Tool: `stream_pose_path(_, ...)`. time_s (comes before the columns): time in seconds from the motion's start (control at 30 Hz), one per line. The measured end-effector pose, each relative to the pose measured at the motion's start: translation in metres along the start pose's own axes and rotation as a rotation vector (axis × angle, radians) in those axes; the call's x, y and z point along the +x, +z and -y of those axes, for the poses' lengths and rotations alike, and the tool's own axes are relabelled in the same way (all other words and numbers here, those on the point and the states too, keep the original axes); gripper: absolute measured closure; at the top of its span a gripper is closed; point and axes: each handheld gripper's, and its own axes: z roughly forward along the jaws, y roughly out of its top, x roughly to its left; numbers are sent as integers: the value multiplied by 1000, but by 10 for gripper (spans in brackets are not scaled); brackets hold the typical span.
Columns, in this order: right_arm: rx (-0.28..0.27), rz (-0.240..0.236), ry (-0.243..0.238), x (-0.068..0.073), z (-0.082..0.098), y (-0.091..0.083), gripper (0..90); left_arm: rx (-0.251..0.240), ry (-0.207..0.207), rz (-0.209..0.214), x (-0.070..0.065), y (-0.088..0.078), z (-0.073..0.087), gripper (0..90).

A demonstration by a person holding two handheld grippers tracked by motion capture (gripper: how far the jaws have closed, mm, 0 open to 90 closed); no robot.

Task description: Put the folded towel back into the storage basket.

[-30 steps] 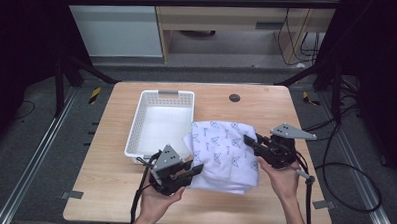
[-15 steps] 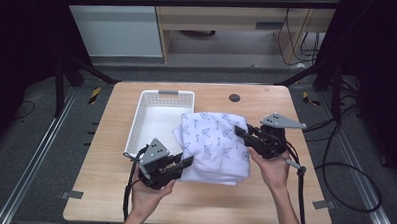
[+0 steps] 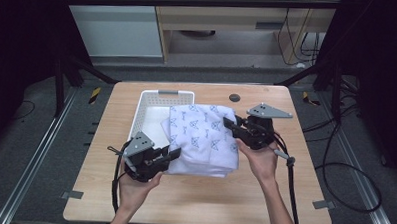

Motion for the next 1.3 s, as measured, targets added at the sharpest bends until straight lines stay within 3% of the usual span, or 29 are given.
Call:
stream_pose_path(1.0, -35, -5, -50, 37, -30, 46, 712, -19, -64, -95, 47, -25, -7, 735)
stream_pose_path(1.3, -40, -16, -44, 41, -33, 60, 712, -29, -82, -118, 59, -30, -8, 735)
